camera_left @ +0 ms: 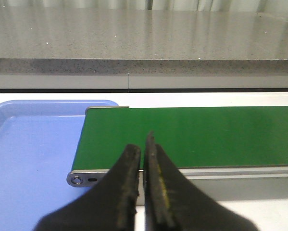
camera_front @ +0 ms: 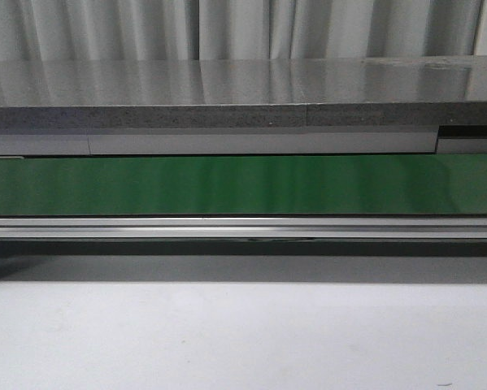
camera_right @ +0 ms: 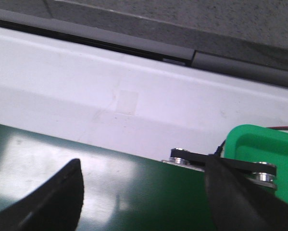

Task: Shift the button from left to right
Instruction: 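Open the right gripper and lift away from the button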

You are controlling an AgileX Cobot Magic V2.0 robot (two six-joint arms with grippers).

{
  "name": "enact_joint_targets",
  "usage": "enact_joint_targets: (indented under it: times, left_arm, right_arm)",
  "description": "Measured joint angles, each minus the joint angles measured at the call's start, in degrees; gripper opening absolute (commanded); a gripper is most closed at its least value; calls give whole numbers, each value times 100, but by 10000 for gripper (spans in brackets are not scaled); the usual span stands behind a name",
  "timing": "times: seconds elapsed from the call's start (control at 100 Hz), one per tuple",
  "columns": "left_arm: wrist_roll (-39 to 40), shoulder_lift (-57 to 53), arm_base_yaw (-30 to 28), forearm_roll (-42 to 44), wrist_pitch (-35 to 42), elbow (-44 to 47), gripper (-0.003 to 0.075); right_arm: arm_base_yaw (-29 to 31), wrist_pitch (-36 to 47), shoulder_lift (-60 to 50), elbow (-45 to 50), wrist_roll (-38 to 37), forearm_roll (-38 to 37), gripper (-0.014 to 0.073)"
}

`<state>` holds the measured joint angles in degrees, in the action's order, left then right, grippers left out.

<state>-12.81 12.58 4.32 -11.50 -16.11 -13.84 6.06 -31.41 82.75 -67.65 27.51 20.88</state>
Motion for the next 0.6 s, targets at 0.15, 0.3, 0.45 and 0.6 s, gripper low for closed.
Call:
enact_joint_targets:
  times: [0.15, 0.3, 0.45, 0.6]
  left_arm:
    - [0, 0, 0, 0, 0, 0, 5]
    - [0, 0, 0, 0, 0, 0, 5]
    - [0, 0, 0, 0, 0, 0, 5]
    - [0, 0, 0, 0, 0, 0, 5]
  right_arm:
    - [-346, 627, -944, 1061, 0, 3, 498]
    - [-461, 1252, -2122, 2357, 0, 12, 496]
    - [-487, 1876, -3303, 3433, 0, 101, 445]
    - [-490, 1948, -4530, 3957, 0, 208, 332]
